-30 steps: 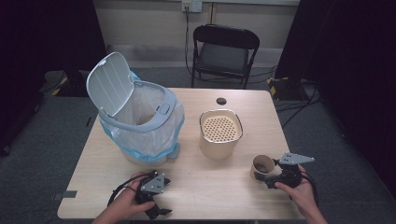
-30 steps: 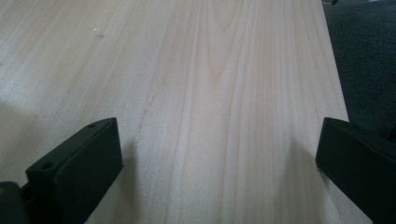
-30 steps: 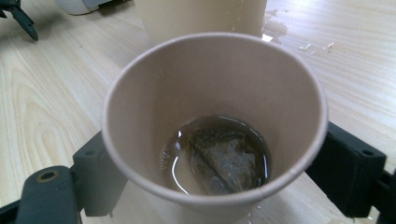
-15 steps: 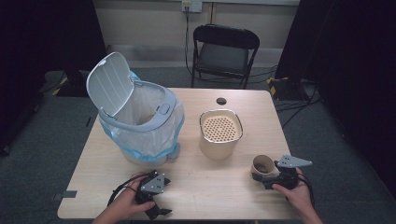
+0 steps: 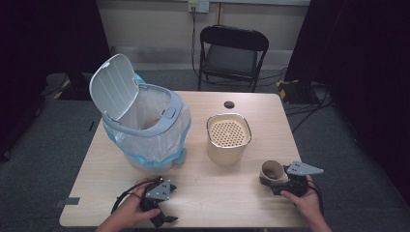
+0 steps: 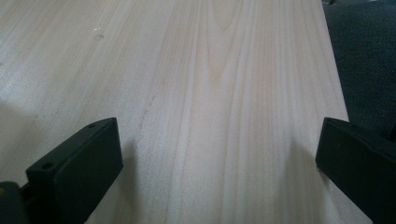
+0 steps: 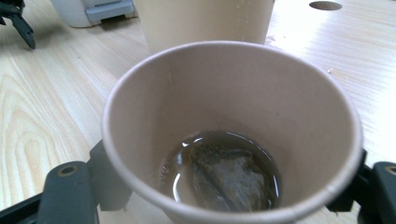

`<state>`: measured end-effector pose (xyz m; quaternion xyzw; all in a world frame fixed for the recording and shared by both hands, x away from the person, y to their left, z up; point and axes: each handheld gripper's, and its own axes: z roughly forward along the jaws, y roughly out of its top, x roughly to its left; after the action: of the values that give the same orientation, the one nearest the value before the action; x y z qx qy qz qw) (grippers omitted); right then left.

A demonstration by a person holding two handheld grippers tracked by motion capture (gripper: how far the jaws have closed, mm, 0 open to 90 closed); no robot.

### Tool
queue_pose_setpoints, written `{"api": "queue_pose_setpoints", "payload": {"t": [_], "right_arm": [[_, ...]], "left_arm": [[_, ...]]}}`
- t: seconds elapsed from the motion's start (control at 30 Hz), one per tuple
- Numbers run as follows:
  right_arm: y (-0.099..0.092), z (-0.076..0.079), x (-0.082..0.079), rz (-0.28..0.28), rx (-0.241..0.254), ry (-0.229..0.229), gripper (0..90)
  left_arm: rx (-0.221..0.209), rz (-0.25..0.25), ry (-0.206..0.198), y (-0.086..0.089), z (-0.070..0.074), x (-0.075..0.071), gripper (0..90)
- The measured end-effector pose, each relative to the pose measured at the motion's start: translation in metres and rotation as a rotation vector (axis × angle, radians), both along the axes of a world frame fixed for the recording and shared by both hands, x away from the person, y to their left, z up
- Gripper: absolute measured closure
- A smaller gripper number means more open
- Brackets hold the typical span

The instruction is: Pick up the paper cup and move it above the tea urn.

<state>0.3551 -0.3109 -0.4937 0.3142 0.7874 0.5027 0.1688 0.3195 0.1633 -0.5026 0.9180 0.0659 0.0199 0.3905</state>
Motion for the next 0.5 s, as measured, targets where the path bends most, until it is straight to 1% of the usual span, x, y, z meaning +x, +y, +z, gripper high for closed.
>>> {"api": "queue_pose_setpoints", "payload": {"t": [0.13, 0.27, 0.4, 0.5], "right_arm": [[0.0009, 0.0002, 0.0003, -0.009, -0.002, -0.009, 24.2], [0.0015, 0.0004, 0.0002, -0.006, -0.004, -0.014, 25.3], [0.0009, 0.0018, 0.0002, -0.009, -0.026, -0.026, 25.9], [0.0001, 0.0045, 0.0006, -0.017, -0.025, -0.032, 26.0]], "left_arm": [[0.000, 0.000, 0.000, 0.0000, 0.0000, 0.0000, 0.0], [0.000, 0.000, 0.000, 0.0000, 0.0000, 0.0000, 0.0], [0.001, 0.000, -0.001, 0.0000, 0.0001, 0.0000, 0.0], [0.000, 0.000, -0.001, 0.0000, 0.0000, 0.0000, 0.0]]}}
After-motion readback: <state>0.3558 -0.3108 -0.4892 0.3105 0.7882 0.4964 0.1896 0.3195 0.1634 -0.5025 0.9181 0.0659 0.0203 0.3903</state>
